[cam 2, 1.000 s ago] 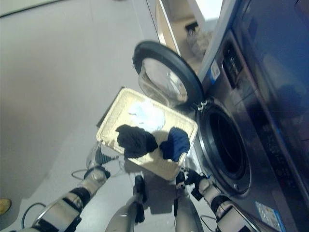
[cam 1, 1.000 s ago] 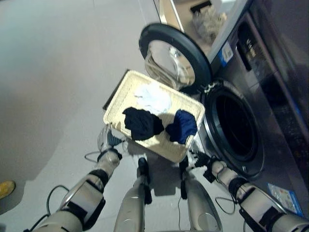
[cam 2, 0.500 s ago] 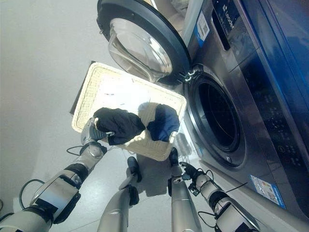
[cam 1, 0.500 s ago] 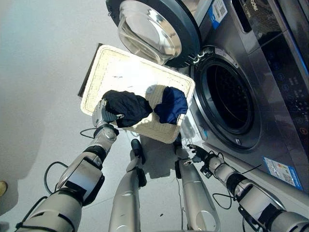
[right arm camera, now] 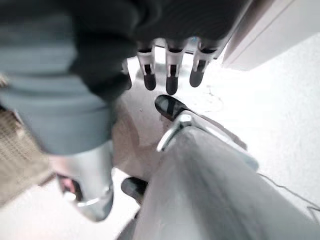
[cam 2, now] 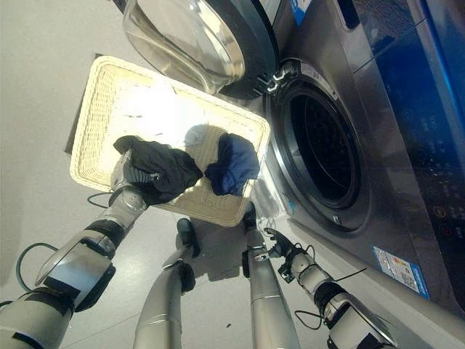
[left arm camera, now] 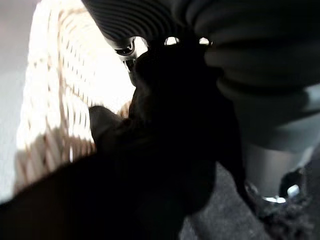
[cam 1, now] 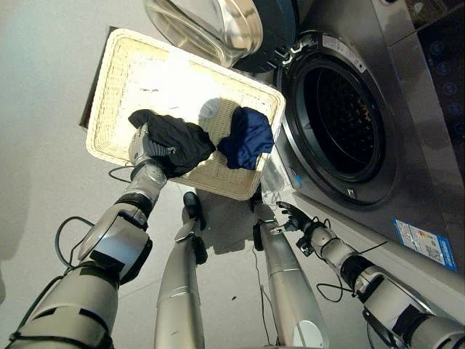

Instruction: Put the clothes into the washing machine.

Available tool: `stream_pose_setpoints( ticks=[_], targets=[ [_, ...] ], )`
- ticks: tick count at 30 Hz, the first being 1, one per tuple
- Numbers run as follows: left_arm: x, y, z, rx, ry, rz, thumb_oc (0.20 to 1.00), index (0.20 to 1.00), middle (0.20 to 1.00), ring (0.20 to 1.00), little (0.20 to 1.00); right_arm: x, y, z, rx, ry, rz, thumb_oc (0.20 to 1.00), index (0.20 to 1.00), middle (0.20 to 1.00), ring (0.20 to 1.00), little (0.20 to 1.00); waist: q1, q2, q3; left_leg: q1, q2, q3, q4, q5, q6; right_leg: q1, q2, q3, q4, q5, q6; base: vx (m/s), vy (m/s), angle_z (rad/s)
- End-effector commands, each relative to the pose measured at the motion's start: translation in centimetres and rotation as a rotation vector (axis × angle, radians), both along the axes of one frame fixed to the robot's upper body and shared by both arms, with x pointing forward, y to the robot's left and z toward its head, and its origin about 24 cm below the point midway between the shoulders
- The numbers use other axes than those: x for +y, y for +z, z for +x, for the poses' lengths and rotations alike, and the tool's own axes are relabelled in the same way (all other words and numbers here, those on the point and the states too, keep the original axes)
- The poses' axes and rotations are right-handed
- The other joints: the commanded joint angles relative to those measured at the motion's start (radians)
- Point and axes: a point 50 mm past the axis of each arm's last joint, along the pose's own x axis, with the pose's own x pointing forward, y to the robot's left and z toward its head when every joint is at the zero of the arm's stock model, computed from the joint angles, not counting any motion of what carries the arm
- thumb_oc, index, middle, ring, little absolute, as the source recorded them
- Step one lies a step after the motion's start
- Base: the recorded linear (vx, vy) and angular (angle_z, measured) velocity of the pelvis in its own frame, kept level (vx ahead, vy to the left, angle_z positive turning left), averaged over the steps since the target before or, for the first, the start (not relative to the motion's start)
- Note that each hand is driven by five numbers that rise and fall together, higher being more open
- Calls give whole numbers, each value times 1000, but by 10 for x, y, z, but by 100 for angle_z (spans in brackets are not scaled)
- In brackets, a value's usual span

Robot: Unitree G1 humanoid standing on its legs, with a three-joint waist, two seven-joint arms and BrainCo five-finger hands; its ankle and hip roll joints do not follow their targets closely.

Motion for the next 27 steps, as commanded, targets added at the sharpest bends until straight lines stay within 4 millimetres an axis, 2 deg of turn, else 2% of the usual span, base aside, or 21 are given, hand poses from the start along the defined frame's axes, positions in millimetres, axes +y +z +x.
stream_pose_setpoints(
  ticks=[1, 2, 6, 7, 10, 11, 13, 15, 16, 17, 20, 23, 24, 25, 27],
  targets=[
    [10, -4, -1, 94, 5, -47, 576, 576, 576, 576, 576, 5, -3, -11, -29, -8, 89, 1000, 1000, 1000, 1000, 1000, 0, -48, -11, -31, -82, 3, 167, -145, 3, 0, 57, -50, -45, 28, 5, 0, 0, 0],
    [9, -8, -1, 143, -9, -53, 200, 200, 200, 200, 200, 7, 0, -10, -48, -18, 125, 1000, 1000, 1000, 1000, 1000, -6, -56, -11, -46, -82, -1, 178, -148, 5, -13, 61, -49, -35, 29, 5, 0, 0, 0],
    [7, -13, -1, 213, -30, -5, 200, 200, 200, 200, 200, 7, 9, -9, -93, -44, 211, 1000, 1000, 1000, 1000, 1000, -18, -68, -11, -62, -79, -7, 187, -149, 6, -31, 66, -45, -24, 32, 6, -2, -5, -7],
    [4, -14, -1, 222, -44, -39, 200, 200, 200, 200, 200, 9, 20, -8, -124, -63, 321, 1000, 1000, 1000, 1000, 1000, -24, -75, -11, -64, -79, -10, 184, -146, 5, -34, 67, -45, -22, 34, 7, -12, -28, -13],
    [5, -14, -1, 223, -32, -68, 200, 200, 200, 200, 200, 13, 34, -8, -165, -55, 459, 1000, 1000, 1000, 1000, 1000, -32, -86, -11, -52, -79, -13, 177, -146, 4, -24, 70, -44, -24, 35, 11, -14, -50, -4],
    [9, -16, -3, 225, -14, -59, 200, 200, 200, 200, 200, 20, 53, -7, -235, -27, 542, 1000, 1000, 1000, 1000, 1000, -37, -93, -11, -40, -81, -15, 163, -139, -1, -11, 71, -45, -35, 37, 12, -22, -49, -2],
    [10, -19, -5, 218, -2, -75, 200, 200, 200, 200, 200, 24, 64, -8, -283, -7, 579, 1000, 1000, 1000, 1000, 1000, -40, -95, -11, -32, -81, -15, 153, -134, -4, -3, 71, -44, -41, 38, 12, -23, -39, -4],
    [15, -30, -11, 182, 42, -170, 200, 200, 200, 200, 200, 29, 91, -10, -381, 47, 674, 1000, 1000, 1000, 1000, 1000, -39, -89, -11, 0, -85, -15, 117, -119, -10, 23, 72, -45, -52, 32, 11, -25, -36, -1],
    [15, -31, -11, 181, 44, -174, 200, 200, 200, 200, 200, 30, 93, -10, -385, 48, 677, 1000, 1000, 1000, 1000, 1000, -38, -88, -11, 3, -85, -15, 115, -118, -10, 25, 72, -45, -53, 32, 11, -15, -54, 3],
    [19, -40, -16, 150, 72, -240, 200, 200, 200, 200, 200, 32, 108, -12, -440, 77, 714, 1000, 1000, 1000, 1000, 1000, -33, -81, -11, 23, -87, -17, 96, -111, -11, 43, 73, -47, -56, 24, 10, -6, -45, 2],
    [27, -48, -23, 99, 110, -311, 200, 200, 200, 200, 200, 36, 130, -14, -515, 124, 748, 1000, 1000, 1000, 1000, 1000, -18, -63, -11, 54, -91, -20, 62, -93, -14, 71, 76, -54, -56, 9, 5, -4, -49, 1],
    [28, -51, -26, 75, 114, -339, 200, 200, 200, 200, 200, 38, 138, -15, -544, 137, 752, 1000, 1000, 1000, 1000, 1000, -10, -54, -11, 64, -93, -22, 49, -85, -15, 80, 77, -57, -54, 2, 2, 1, -10, 3],
    [28, -61, -31, 2, 118, -526, 200, 200, 200, 200, 200, 39, 156, -17, -611, 156, 760, 1000, 1000, 1000, 1000, 1000, 9, -26, -11, 91, -99, -36, 17, -64, -20, 104, 76, -63, -48, -19, -5, 6, -39, 8],
    [26, -69, -35, -49, 112, -645, 200, 200, 200, 200, 200, 39, 167, -17, -657, 164, 751, 1000, 1000, 1000, 1000, 1000, 26, -4, -11, 112, -100, -45, -12, -45, -23, 119, 76, -71, -39, -37, -10, 4, -43, 7],
    [21, -74, -39, -108, 81, -722, 200, 200, 200, 200, 200, 41, 178, -18, -699, 184, 740, 1000, 1000, 1000, 1000, 1000, 47, 23, -11, 131, -100, -61, -44, -23, -29, 137, 76, -78, -30, -58, -17, -3, -41, 27]
  ],
)
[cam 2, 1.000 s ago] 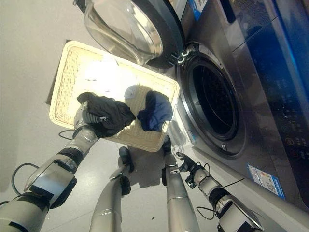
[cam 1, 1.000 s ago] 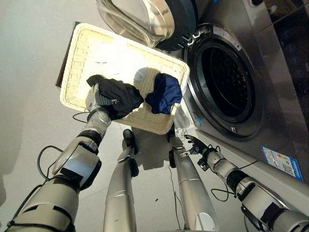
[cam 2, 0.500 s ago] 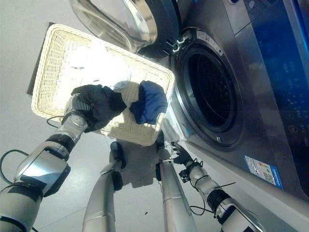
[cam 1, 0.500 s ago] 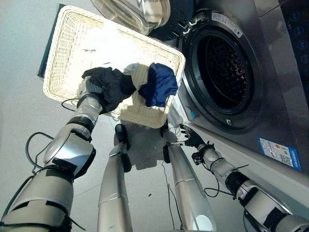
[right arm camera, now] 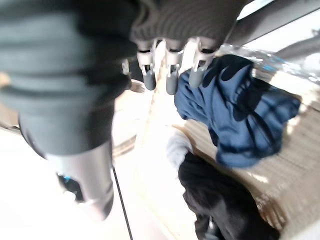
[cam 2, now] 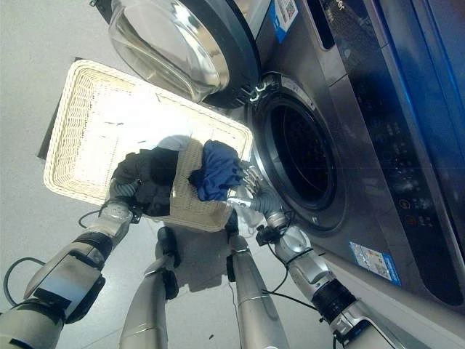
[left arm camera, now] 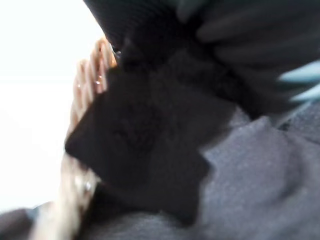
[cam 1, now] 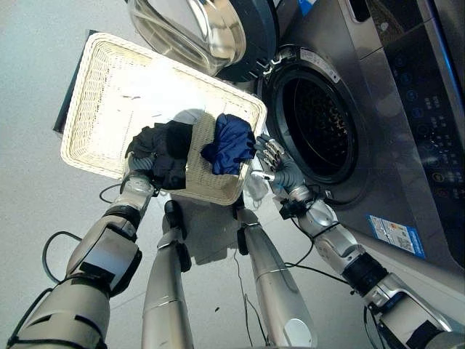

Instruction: Put the clothes into the washing machine.

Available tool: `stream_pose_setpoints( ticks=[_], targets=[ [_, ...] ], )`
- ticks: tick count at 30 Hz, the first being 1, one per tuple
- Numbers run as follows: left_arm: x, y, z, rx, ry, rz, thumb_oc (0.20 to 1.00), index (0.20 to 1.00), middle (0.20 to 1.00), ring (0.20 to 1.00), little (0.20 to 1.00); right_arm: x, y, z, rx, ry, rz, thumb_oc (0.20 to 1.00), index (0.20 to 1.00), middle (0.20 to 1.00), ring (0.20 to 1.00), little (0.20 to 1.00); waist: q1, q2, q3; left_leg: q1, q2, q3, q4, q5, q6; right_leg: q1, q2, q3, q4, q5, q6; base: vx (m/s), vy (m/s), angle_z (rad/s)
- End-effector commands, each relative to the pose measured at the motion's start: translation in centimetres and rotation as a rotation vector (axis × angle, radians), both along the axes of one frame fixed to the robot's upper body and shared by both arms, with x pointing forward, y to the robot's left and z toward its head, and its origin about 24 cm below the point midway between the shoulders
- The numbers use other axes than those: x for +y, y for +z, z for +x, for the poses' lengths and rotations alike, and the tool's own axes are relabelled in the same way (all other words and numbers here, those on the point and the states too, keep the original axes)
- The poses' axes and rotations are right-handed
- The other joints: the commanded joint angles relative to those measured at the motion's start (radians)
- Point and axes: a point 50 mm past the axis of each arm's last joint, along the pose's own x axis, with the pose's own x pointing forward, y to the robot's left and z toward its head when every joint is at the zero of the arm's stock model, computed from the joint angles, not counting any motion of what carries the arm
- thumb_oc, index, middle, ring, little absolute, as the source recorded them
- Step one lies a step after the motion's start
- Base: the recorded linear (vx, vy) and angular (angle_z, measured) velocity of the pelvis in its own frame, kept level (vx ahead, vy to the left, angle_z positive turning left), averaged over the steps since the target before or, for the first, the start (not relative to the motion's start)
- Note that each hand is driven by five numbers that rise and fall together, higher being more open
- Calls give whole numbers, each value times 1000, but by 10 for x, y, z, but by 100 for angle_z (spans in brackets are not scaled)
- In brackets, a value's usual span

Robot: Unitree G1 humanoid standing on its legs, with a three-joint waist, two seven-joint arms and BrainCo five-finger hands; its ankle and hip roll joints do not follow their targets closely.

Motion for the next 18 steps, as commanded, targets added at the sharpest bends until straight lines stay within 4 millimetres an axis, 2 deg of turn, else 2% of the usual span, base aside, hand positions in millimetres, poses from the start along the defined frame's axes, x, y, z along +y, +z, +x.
stream_pose_setpoints(
  ticks=[1, 5, 6, 9, 10, 11, 13, 18],
  targets=[
    [4, -19, -13, -79, 50, -181, 200, 200, 200, 200, 200, -8, 34, -8, -169, -18, 9, 1000, 1000, 1000, 1000, 1000, 47, 82, 13, 44, -74, 1, -19, -22, -20, 59, 79, -70, -38, -44, -15, 1, -58, 42],
    [-19, -14, -10, -149, -119, -225, 200, 200, 200, 200, 200, -7, 43, -5, -176, -10, -15, 1000, 1000, 1000, 1000, 1000, 81, 121, 13, 75, -77, -33, -67, 14, -30, 93, 76, -92, -28, -68, -24, 1, -71, 46],
    [-36, -5, -8, -196, -246, -254, 200, 200, 200, 200, 200, -7, 45, -2, -160, -11, -28, 1000, 1000, 1000, 1000, 1000, 101, 137, 13, 90, -78, -43, -91, 30, -35, 110, 69, -107, -26, -77, -28, -1, -61, 41],
    [-37, -5, -8, -203, -262, -257, 200, 200, 200, 200, 200, -7, 44, -1, -158, -9, -32, 1000, 1000, 1000, 1000, 1000, 102, 139, 13, 93, -79, -45, -94, 31, -36, 112, 69, -109, -26, -78, -28, 2, -28, 30],
    [-64, 7, -9, -261, -456, -282, 200, 200, 200, 200, 200, -4, 42, 3, -142, -20, -73, 1000, 1000, 1000, 1000, 1000, 127, 157, 13, 116, -79, -56, -126, 49, -39, 135, 62, -127, -28, -85, -31, 7, -35, 18],
    [-64, 7, -9, -261, -456, -282, 200, 200, 200, 200, 200, -4, 42, 3, -142, -20, -73, 1000, 1000, 1000, 1000, 1000, 127, 157, 13, 116, -79, -56, -126, 49, -39, 135, 62, -127, -28, -85, -31, 5, -45, 31],
    [-91, 19, -13, -335, -670, -308, 200, 200, 200, 200, 200, 0, 36, 9, -112, -43, -124, 1000, 1000, 1000, 1000, 1000, 152, 173, 13, 137, -82, -65, -156, 64, -41, 159, 51, -147, -38, -88, -33, -7, -17, 40],
    [-127, 41, -25, -402, -1015, -346, 200, 200, 200, 200, 200, -1, 24, 21, -38, -93, -201, 1000, 1000, 1000, 1000, 1000, 183, 188, 13, 162, -86, -76, -179, 76, -39, 186, 37, -180, -44, -90, -36, -7, -6, 22]
  ],
)
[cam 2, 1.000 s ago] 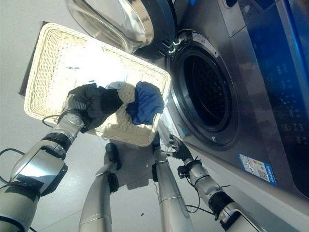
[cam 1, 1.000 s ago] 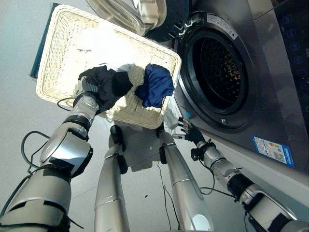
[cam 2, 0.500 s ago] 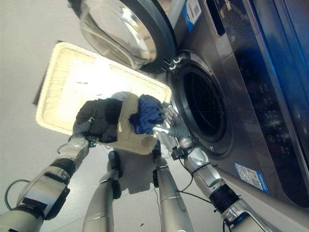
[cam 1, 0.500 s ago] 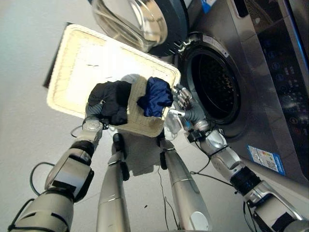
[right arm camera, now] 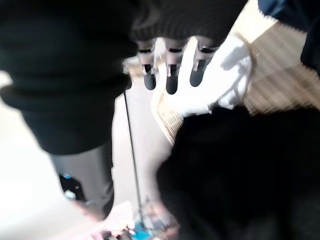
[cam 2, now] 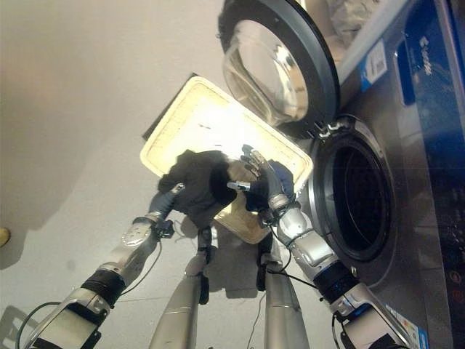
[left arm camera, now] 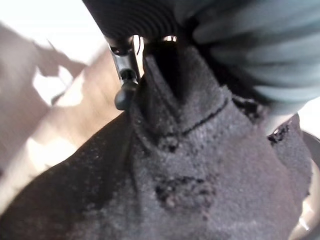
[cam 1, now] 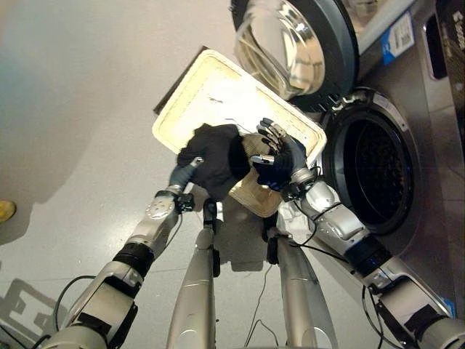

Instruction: Put the clothes into the washing machine.

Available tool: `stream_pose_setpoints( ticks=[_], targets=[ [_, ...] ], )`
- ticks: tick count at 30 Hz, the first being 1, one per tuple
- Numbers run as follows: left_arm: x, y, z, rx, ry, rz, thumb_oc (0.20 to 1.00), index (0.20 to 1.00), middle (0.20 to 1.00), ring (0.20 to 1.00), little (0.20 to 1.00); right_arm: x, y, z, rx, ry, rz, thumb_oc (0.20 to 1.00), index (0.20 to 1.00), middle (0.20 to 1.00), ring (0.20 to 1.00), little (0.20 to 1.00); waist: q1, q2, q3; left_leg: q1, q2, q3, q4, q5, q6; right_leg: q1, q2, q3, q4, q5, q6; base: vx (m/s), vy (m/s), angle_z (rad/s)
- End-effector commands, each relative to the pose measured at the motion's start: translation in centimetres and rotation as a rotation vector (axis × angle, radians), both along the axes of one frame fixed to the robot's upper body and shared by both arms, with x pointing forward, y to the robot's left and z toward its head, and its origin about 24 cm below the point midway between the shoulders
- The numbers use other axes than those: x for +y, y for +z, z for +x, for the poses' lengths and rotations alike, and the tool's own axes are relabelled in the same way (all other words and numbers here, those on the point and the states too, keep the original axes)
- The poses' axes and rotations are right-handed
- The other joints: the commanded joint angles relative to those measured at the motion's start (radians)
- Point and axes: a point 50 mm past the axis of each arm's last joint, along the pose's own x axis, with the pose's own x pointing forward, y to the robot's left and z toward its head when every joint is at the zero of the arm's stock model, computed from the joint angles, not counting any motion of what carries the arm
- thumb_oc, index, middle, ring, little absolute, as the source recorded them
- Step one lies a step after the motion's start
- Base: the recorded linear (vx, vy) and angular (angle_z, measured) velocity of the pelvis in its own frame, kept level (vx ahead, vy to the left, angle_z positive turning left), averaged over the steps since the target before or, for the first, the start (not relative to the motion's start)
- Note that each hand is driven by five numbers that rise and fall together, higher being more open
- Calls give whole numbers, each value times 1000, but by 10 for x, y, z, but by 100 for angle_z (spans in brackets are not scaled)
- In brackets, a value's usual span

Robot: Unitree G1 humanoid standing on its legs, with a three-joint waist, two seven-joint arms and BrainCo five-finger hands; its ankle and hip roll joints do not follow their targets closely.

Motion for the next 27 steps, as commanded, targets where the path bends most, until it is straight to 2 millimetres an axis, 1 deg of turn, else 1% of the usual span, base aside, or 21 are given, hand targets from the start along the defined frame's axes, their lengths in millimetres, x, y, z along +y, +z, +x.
stream_pose_setpoints(
  ticks=[1, 2, 4, 5, 7, 10, 13, 16, 19, 21, 22, 23, 24, 25, 26, 27],
  targets=[
    [-24, 33, -3, -160, -226, -81, 200, 200, 200, 200, 200, -4, 10, -1, -47, -20, -37, 1000, 1000, 1000, 1000, 1000, -16, 52, -16, -19, -80, 67, 85, -99, 30, 78, 61, -23, -157, 42, 26, -10, -7, 8],
    [-28, 36, -6, -170, -273, -80, 200, 200, 200, 200, 200, -5, 8, 1, -27, -16, -44, 1000, 1000, 1000, 1000, 1000, -12, 53, -16, -20, -81, 65, 84, -98, 31, 77, 61, -27, -156, 42, 26, -7, -7, 5],
    [-28, 36, -6, -170, -273, -80, 200, 200, 200, 200, 200, -5, 8, 1, -27, -16, -44, 1000, 1000, 1000, 1000, 1000, -12, 53, -16, -20, -81, 65, 84, -98, 31, 77, 61, -27, -156, 42, 26, -1, -3, 3],
    [-33, 39, -9, -178, -305, -76, 200, 200, 200, 200, 200, -4, 5, 1, -7, -10, -47, 1000, 1000, 1000, 1000, 1000, -9, 53, -16, -21, -82, 63, 83, -97, 33, 76, 61, -29, -155, 43, 26, -4, -28, 9],
    [-45, 47, -17, -198, -439, -33, 200, 200, 200, 200, 200, -3, -7, 5, 72, 20, -121, 1000, 1000, 1000, 1000, 1000, 2, 54, -16, -19, -84, 55, 73, -93, 39, 74, 63, -39, -155, 48, 29, -7, -50, 7],
    [-50, 51, -21, -199, -509, -22, 200, 200, 200, 200, 200, -2, -15, 6, 115, 41, -187, 1000, 1000, 1000, 1000, 1000, 6, 53, -16, -17, -84, 55, 63, -88, 43, 73, 66, -41, -159, 54, 32, -2, -25, 8],
    [-56, 55, -24, -183, -574, -63, 200, 200, 200, 200, 200, -2, -26, 8, 169, 70, -278, 1000, 1000, 1000, 1000, 1000, 9, 54, -16, -12, -82, 56, 46, -83, 46, 73, 67, -45, -168, 62, 37, 4, -16, 4],
    [-59, 58, -25, -169, -616, -125, 200, 200, 200, 200, 200, 5, -38, 5, 224, 138, -389, 1000, 1000, 1000, 1000, 1000, 8, 49, -16, -11, -83, 58, 39, -81, 47, 68, 69, -45, -175, 71, 43, 4, -6, 1],
    [-61, 60, -26, -170, -642, -162, 200, 200, 200, 200, 200, 7, -43, 3, 246, 168, -438, 1000, 1000, 1000, 1000, 1000, 9, 48, -16, -13, -84, 58, 39, -81, 47, 66, 68, -45, -177, 74, 44, 9, -1, 2],
    [-65, 62, -30, -175, -685, -192, 200, 200, 200, 200, 200, 14, -53, -3, 345, 305, -426, 1000, 1000, 1000, 1000, 1000, 10, 48, -16, -14, -84, 58, 34, -80, 48, 65, 66, -43, -186, 77, 45, 7, 2, 2],
    [-65, 63, -30, -173, -689, -189, 200, 200, 200, 200, 200, 18, -56, -7, 392, 372, -388, 909, 909, 909, 909, 909, 10, 48, -16, -13, -85, 57, 32, -80, 49, 65, 66, -43, -187, 78, 45, 0, 0, 0],
    [-66, 62, -30, -173, -690, -182, 200, 200, 200, 200, 200, 21, -57, -10, 423, 416, -349, 586, 586, 586, 586, 586, 11, 48, -16, -14, -85, 56, 32, -79, 49, 64, 65, -44, -187, 79, 45, 0, 0, 0],
    [-66, 62, -30, -173, -689, -176, 200, 200, 200, 200, 200, 23, -58, -12, 447, 449, -314, 529, 529, 529, 529, 529, 11, 49, -16, -15, -86, 55, 32, -79, 49, 63, 64, -44, -186, 79, 46, 0, 0, 0],
    [-67, 62, -30, -169, -688, -166, 200, 200, 200, 200, 200, 26, -60, -15, 476, 491, -264, 366, 366, 366, 366, 366, 13, 49, -16, -16, -87, 53, 34, -78, 49, 63, 63, -45, -186, 79, 46, 0, 0, 0],
    [-68, 59, -28, -160, -663, -126, 200, 200, 200, 200, 200, 36, -58, -20, 517, 586, -105, 200, 200, 200, 200, 200, 15, 49, -16, -21, -91, 47, 41, -78, 49, 59, 60, -47, -183, 81, 47, 0, 0, 0],
    [-68, 59, -27, -156, -657, -121, 200, 200, 200, 200, 200, 39, -57, -21, 526, 606, -63, 200, 200, 200, 200, 200, 16, 49, -16, -23, -92, 46, 41, -76, 49, 57, 60, -48, -184, 83, 48, 0, 0, 0]
  ],
)
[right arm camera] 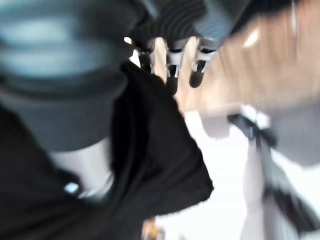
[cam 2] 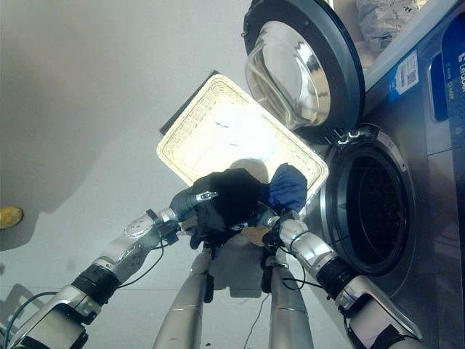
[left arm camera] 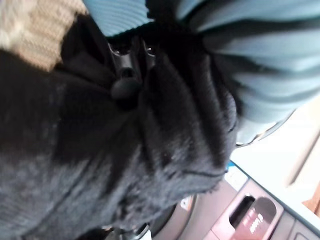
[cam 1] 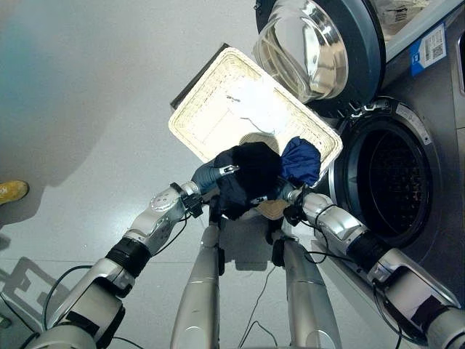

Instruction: Put the clothes into the washing machine.

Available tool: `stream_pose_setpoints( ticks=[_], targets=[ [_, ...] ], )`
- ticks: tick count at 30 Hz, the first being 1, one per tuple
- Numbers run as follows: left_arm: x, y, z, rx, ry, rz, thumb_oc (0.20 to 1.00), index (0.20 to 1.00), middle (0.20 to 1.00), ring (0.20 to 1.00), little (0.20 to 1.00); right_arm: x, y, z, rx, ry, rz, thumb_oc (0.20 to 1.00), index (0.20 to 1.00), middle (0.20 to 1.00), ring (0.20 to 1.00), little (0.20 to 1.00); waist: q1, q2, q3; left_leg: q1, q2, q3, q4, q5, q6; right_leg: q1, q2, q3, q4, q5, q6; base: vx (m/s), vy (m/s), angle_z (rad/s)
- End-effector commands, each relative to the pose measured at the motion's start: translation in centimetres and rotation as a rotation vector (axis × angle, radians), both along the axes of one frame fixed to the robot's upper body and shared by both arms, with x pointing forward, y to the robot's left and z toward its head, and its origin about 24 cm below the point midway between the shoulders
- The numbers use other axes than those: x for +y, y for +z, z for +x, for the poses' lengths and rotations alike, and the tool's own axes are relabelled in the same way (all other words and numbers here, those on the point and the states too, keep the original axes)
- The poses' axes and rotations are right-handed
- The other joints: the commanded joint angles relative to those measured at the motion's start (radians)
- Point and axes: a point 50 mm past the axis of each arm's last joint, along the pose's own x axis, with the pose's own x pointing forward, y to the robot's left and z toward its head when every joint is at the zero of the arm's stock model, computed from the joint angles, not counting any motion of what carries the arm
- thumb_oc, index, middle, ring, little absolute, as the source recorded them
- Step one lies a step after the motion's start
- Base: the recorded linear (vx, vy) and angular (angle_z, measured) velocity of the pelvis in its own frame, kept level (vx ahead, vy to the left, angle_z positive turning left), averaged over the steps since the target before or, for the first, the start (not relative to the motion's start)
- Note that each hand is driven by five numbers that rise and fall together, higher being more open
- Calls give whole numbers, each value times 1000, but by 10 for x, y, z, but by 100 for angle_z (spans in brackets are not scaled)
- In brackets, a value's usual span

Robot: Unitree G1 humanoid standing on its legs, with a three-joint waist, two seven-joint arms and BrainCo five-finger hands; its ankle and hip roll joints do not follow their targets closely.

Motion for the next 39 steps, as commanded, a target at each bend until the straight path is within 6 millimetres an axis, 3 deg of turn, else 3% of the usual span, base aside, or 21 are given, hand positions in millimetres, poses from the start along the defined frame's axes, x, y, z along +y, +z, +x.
stream_pose_setpoints(
  ticks=[1, 3, 4, 6, 8, 9, 11, 13, 16, 22, 23, 24, 25, 30, 31, 33, 34, 35, 36, 37, 39],
  targets=[
    [-45, 35, -8, -134, -164, -114, 200, 200, 200, 200, 200, 40, 13, -16, 143, 182, 348, 200, 200, 200, 200, 200, 1, 25, -16, -8, -95, 88, 51, -86, 54, 44, 61, 0, -166, 91, 50, 0, 0, 0],
    [-45, 35, -8, -133, -159, -112, 200, 200, 200, 200, 200, 41, 14, -16, 155, 180, 375, 200, 200, 200, 200, 200, 0, 25, -16, -9, -95, 88, 51, -86, 54, 43, 61, 0, -168, 92, 50, 0, 0, 0],
    [-44, 32, -6, -126, -125, -90, 200, 200, 200, 200, 200, 46, 16, -21, 217, 169, 553, 200, 200, 200, 200, 200, -5, 25, -16, -14, -97, 92, 48, -85, 55, 37, 62, 2, -177, 97, 52, -8, 32, -1],
    [-43, 27, -6, -114, -100, -72, 200, 200, 200, 200, 200, 49, 17, -25, 253, 148, 686, 200, 200, 200, 200, 200, -9, 24, -16, -21, -97, 96, 48, -86, 56, 31, 63, 5, -182, 100, 53, -5, 19, -1],
    [-42, 25, -6, -114, -91, -57, 200, 200, 200, 200, 200, 49, 18, -26, 255, 131, 751, 200, 200, 200, 200, 200, -12, 24, -16, -23, -98, 97, 46, -85, 57, 28, 65, 7, -187, 103, 55, 0, 0, 0],
    [-42, 19, -7, -100, -71, -38, 200, 200, 200, 200, 200, 47, 21, -28, 257, 104, 870, 200, 200, 200, 200, 200, -19, 23, -16, -32, -98, 102, 46, -84, 58, 21, 67, 13, -198, 112, 55, 0, 0, 0],
    [-42, 18, -7, -99, -64, -34, 200, 200, 200, 200, 200, 47, 21, -29, 249, 93, 900, 200, 200, 200, 200, 200, -22, 23, -16, -35, -99, 103, 46, -84, 58, 19, 68, 15, -202, 114, 56, -3, 3, -3],
    [-39, 6, -8, -66, -7, -10, 200, 200, 200, 200, 200, 37, 29, -28, 171, -23, 1114, 200, 200, 200, 200, 200, -33, 24, -16, -45, -101, 114, 42, -83, 59, 8, 67, 21, -220, 128, 59, -11, 25, -15],
    [-36, -7, -9, -46, 59, 28, 200, 200, 200, 200, 200, 23, 35, -25, 66, -149, 1274, 200, 200, 200, 200, 200, -43, 29, -16, -52, -101, 129, 33, -83, 60, 0, 66, 30, -238, 138, 61, -15, 48, -25],
    [-23, -31, -7, -22, 228, 139, 200, 200, 200, 200, 200, -15, 33, -19, -76, -434, 1465, 200, 200, 200, 200, 200, -68, 54, -16, -53, -103, 170, 34, -92, 60, -12, 60, 55, -252, 149, 62, -7, 73, -27],
    [-22, -32, -7, -21, 240, 148, 238, 238, 238, 238, 238, -18, 32, -19, -84, -457, 1477, 200, 200, 200, 200, 200, -69, 56, -16, -52, -104, 172, 34, -93, 60, -13, 60, 56, -252, 149, 62, 11, 75, -32],
    [-19, -36, -7, -10, 280, 156, 862, 862, 862, 862, 862, -25, 29, -18, -90, -504, 1497, 200, 200, 200, 200, 200, -73, 64, -16, -51, -106, 177, 38, -96, 61, -14, 60, 63, -251, 148, 61, 22, 91, -37],
    [-12, -44, -4, -18, 388, 209, 1000, 1000, 1000, 1000, 1000, -37, 22, -15, -91, -598, 1538, 200, 200, 200, 200, 200, -81, 78, -16, -46, -109, 188, 45, -102, 61, -14, 58, 73, -250, 149, 60, 38, 116, -35],
    [14, -49, 5, -99, 741, 319, 1000, 1000, 1000, 1000, 1000, -67, 8, -10, -94, -789, 1644, 200, 200, 200, 200, 200, -95, 106, -16, -36, -114, 214, 65, -117, 62, -9, 50, 95, -251, 148, 60, 35, 50, -19],
    [26, -45, 9, -110, 879, 313, 1000, 1000, 1000, 1000, 1000, -82, 5, -8, -120, -886, 1711, 200, 200, 200, 200, 200, -99, 116, -16, -33, -114, 225, 70, -121, 60, -9, 46, 101, -253, 149, 63, 37, 26, -20],
    [29, -45, 10, -109, 927, 311, 1000, 1000, 1000, 1000, 1000, -89, 3, -9, -137, -934, 1745, 200, 200, 200, 200, 200, -101, 120, -16, -32, -114, 230, 74, -125, 60, -10, 45, 103, -253, 148, 64, 36, 2, -22],
    [35, -45, 10, -113, 996, 309, 1000, 1000, 1000, 1000, 1000, -109, 6, -8, -195, -1039, 1834, 200, 200, 200, 200, 200, -106, 130, -16, -33, -113, 243, 83, -131, 58, -15, 41, 107, -251, 150, 68, 34, -9, -18],
    [36, -45, 10, -112, 1000, 309, 1000, 1000, 1000, 1000, 1000, -110, 6, -8, -197, -1040, 1840, 200, 200, 200, 200, 200, -106, 131, -16, -34, -113, 245, 84, -132, 58, -15, 41, 108, -251, 150, 68, 46, -21, -18],
    [40, -47, 11, -108, 1032, 318, 1000, 1000, 1000, 1000, 1000, -128, 10, -7, -249, -1111, 1912, 200, 200, 200, 200, 200, -108, 136, -16, -37, -110, 255, 94, -138, 56, -21, 38, 109, -245, 148, 71, 21, -16, -12],
    [40, -46, 11, -109, 1032, 318, 1000, 1000, 1000, 1000, 1000, -128, 10, -7, -249, -1110, 1913, 200, 200, 200, 200, 200, -107, 136, -16, -38, -109, 255, 95, -139, 56, -22, 38, 109, -245, 148, 71, 38, -38, -11],
    [42, -49, 12, -92, 1048, 329, 1000, 1000, 1000, 1000, 1000, -151, 25, -5, -353, -1186, 1972, 200, 200, 200, 200, 200, -112, 140, -16, -39, -104, 271, 104, -148, 55, -26, 34, 107, -239, 145, 75, 34, -37, -6]
  ],
)
